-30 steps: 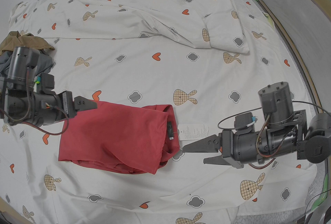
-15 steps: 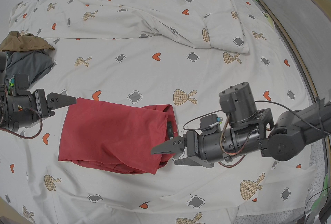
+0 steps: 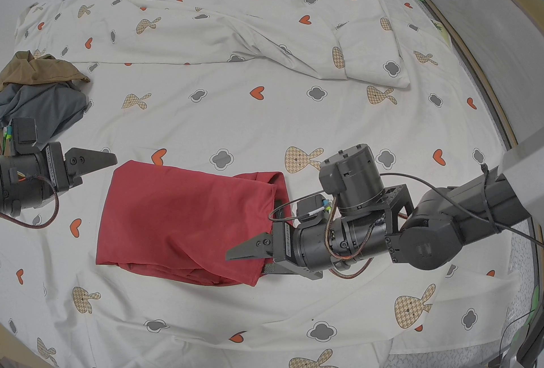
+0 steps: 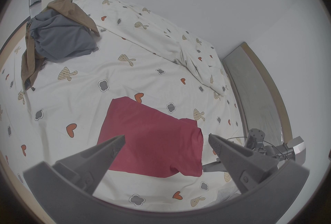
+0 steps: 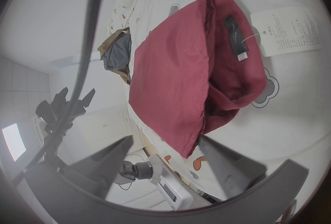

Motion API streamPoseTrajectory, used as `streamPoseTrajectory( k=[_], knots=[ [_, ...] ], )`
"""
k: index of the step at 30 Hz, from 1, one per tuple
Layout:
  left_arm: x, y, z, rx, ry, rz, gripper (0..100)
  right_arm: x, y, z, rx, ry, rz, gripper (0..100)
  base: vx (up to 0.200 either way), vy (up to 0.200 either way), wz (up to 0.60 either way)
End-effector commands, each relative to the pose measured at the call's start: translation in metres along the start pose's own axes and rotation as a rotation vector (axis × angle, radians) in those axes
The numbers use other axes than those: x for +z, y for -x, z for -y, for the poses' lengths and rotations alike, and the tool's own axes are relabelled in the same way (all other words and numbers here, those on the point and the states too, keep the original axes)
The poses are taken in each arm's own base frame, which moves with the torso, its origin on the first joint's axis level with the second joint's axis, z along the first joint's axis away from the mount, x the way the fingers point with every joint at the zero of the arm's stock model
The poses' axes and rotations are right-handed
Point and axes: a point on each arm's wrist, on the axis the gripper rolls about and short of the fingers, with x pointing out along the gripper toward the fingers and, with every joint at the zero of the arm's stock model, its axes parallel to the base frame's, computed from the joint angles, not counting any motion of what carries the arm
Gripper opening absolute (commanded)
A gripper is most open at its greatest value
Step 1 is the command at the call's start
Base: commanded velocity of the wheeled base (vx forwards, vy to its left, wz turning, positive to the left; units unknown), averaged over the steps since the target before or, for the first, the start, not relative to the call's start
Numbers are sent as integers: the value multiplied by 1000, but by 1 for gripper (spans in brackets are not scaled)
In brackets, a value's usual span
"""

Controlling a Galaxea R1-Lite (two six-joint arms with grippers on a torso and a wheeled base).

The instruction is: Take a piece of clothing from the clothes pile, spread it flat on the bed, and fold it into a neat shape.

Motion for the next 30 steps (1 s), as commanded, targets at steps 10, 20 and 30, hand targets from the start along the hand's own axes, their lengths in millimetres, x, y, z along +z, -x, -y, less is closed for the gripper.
streamPoseTrajectory(
  k=[10, 20, 30],
  knots=[
    [-1, -4, -1, 4, 4, -16, 100, 22, 21, 14, 61, -136, -7, 0, 0, 0, 0],
    [-1, -5, -2, 5, 3, -19, 100, 40, 58, 21, 59, -151, 90, 0, 0, 0, 0],
    [-4, -7, -3, 8, 6, -32, 100, 39, 66, 24, 19, -179, 72, 0, 0, 0, 0]
  ],
)
